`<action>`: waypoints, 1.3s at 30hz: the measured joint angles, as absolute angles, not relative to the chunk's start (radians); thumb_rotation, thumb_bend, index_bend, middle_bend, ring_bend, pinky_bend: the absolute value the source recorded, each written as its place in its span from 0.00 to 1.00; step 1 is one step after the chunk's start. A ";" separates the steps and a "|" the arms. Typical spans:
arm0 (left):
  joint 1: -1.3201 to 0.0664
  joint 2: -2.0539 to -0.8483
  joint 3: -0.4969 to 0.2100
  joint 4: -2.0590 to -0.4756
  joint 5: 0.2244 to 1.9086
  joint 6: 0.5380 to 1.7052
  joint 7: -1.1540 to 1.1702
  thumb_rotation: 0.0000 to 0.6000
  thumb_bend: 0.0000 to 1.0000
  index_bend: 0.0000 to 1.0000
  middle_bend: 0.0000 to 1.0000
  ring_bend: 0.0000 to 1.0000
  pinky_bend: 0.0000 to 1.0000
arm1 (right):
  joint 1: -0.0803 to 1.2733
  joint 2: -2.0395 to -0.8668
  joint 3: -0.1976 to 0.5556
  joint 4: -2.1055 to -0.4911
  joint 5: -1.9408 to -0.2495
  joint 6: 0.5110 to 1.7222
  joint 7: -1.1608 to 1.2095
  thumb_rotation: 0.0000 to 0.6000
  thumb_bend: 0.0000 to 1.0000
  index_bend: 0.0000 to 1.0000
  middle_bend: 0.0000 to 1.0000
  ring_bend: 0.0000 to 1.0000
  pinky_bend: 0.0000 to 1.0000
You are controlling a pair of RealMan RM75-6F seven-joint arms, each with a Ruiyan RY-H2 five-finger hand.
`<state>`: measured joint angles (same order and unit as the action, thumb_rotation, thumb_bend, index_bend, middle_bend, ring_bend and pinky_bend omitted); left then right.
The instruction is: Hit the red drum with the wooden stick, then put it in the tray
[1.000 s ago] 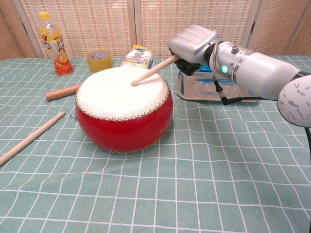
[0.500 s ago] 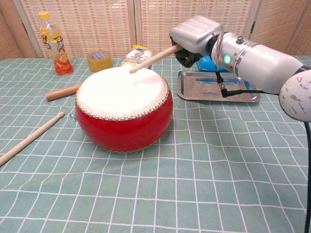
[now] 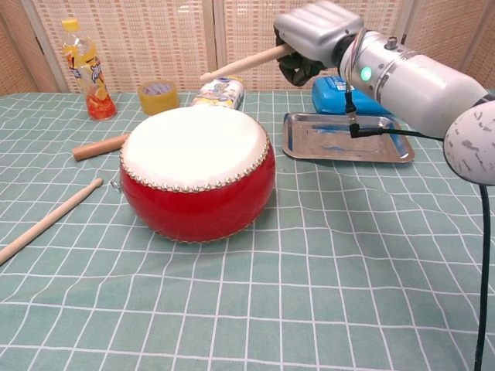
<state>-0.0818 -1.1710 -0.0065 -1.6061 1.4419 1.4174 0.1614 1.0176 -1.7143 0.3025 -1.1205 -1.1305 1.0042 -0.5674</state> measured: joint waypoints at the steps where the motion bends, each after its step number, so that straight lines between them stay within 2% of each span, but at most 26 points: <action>1: -0.082 -1.171 -0.007 -1.606 1.441 1.417 0.161 1.00 0.32 0.17 0.09 0.00 0.02 | 1.018 -1.716 0.298 -1.117 -1.128 0.995 -0.574 1.00 0.68 1.00 1.00 0.97 1.00; 9: -0.080 -1.171 -0.006 -1.604 1.439 1.417 0.162 1.00 0.32 0.17 0.09 0.00 0.02 | 1.022 -1.737 0.234 -1.087 -1.094 0.909 -0.675 1.00 0.68 1.00 1.00 0.97 1.00; 19: -0.079 -1.171 -0.006 -1.607 1.446 1.424 0.159 1.00 0.32 0.17 0.09 0.00 0.02 | 0.976 -1.696 0.308 -1.135 -1.117 1.017 -0.475 1.00 0.68 1.00 1.00 0.96 1.00; 23: -0.078 -1.172 -0.006 -1.604 1.445 1.424 0.157 1.00 0.32 0.17 0.09 0.00 0.02 | 0.930 -1.665 0.322 -1.143 -1.077 1.018 -0.413 1.00 0.68 1.00 1.00 0.94 1.00; 29: -0.082 -1.175 -0.007 -1.610 1.445 1.420 0.164 1.00 0.32 0.17 0.09 0.00 0.02 | 0.877 -1.642 0.330 -1.125 -0.965 0.919 -0.310 1.00 0.68 1.00 1.00 0.90 1.00; 35: -0.082 -1.170 -0.007 -1.625 1.443 1.421 0.179 1.00 0.32 0.17 0.09 0.00 0.02 | 0.865 -1.681 0.319 -1.004 -0.947 0.838 -0.229 1.00 0.68 0.99 1.00 0.85 1.00; 39: -0.079 -1.165 -0.007 -1.635 1.439 1.423 0.188 1.00 0.32 0.17 0.09 0.00 0.02 | 0.871 -1.733 0.315 -0.880 -0.961 0.778 -0.135 1.00 0.67 0.94 0.97 0.79 0.98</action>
